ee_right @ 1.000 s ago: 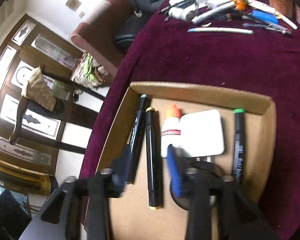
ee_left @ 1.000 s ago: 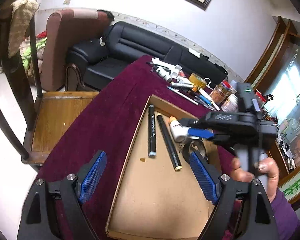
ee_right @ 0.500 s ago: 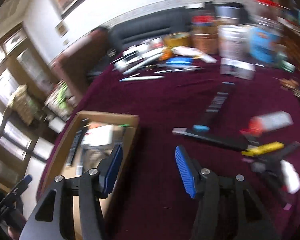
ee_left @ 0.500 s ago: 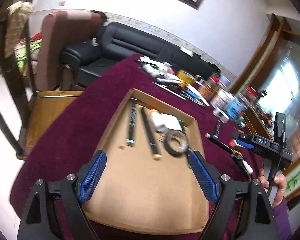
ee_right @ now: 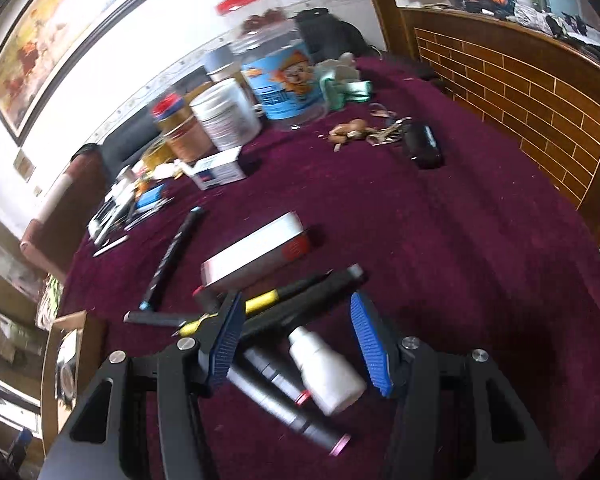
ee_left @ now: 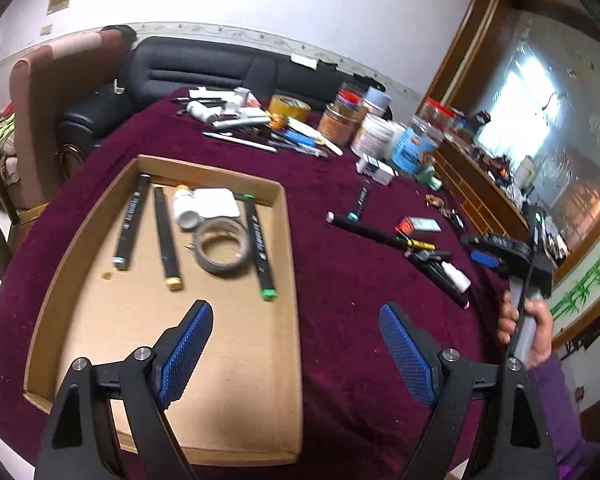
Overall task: Organize rigid objects
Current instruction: 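Grasp the pink-ended black marker with the left tool while the right tool moves toward the white bottle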
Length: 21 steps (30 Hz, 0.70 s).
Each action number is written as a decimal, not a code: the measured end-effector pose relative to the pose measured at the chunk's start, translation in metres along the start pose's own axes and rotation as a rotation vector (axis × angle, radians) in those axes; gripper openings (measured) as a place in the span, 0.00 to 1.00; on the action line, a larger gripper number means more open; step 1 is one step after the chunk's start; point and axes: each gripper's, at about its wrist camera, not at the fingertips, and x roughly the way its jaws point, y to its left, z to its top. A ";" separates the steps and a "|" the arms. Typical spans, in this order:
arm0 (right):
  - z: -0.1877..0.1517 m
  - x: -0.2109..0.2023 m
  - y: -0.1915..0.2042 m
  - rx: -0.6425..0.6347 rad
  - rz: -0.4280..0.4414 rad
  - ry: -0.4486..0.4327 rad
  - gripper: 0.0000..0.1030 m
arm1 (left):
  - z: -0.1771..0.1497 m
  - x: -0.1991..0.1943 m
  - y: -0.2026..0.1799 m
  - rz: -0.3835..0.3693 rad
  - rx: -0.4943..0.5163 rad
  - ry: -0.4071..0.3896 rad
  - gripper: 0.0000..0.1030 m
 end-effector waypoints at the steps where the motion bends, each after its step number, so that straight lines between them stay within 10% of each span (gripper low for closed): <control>1: 0.002 0.005 -0.004 0.008 -0.007 0.006 0.52 | -0.002 0.002 -0.005 0.002 0.007 0.012 0.86; 8: -0.012 0.043 -0.009 0.005 0.134 0.111 0.55 | -0.004 0.012 -0.023 0.042 0.032 0.050 0.86; 16: -0.044 0.053 0.046 -0.161 0.580 0.342 0.57 | -0.005 0.045 -0.063 -0.007 0.080 0.128 0.86; 21: -0.037 0.032 0.040 -0.138 0.633 0.249 0.57 | 0.000 0.068 -0.089 -0.035 0.129 0.174 0.86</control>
